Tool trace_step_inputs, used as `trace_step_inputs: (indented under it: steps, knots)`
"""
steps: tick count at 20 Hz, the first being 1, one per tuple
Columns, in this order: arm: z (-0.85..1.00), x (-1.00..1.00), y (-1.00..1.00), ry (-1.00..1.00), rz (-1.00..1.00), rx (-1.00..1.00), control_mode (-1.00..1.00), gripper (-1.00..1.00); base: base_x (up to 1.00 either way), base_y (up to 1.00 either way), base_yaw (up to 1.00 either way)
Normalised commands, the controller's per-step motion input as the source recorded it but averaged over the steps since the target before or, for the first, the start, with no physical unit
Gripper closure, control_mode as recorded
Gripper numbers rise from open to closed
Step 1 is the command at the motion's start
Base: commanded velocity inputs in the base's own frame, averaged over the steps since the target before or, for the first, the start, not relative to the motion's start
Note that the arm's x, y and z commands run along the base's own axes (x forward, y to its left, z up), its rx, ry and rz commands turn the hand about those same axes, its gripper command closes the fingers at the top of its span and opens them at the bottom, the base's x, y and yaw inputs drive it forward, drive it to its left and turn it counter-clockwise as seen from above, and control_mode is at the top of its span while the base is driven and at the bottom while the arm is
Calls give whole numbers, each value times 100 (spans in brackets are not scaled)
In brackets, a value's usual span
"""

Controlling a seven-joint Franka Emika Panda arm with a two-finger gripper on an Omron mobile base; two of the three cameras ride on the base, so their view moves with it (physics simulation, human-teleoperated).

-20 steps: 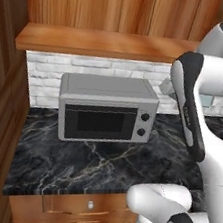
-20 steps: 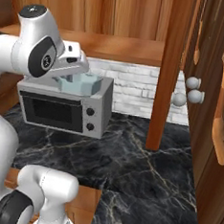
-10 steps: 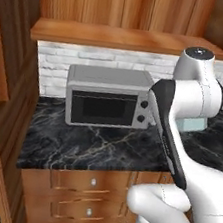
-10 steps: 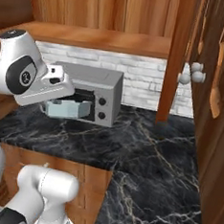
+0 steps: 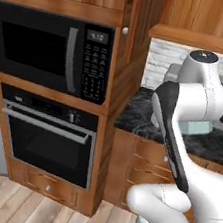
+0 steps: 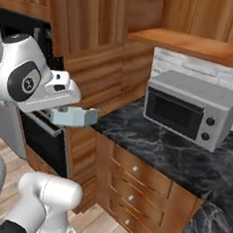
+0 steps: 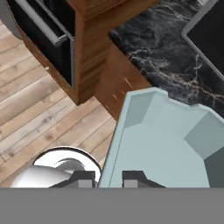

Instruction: Retrieve the tupperware and aluminum foil from the cabinet and place them on the dining counter near the plate with hot dog and potato to prepare for storing leftovers.

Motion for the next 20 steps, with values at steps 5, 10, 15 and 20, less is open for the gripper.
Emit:
trace_step_inputs:
  steps: [5,10,15,20]
  knots:
    - [0,0,0,0,0,0,100,100,-30,24,100]
    - [0,0,0,0,0,0,100,100,-16,21,98]
    - [0,0,0,0,0,0,100,100,56,-7,77]
    - [0,0,0,0,0,0,100,100,100,-33,51]
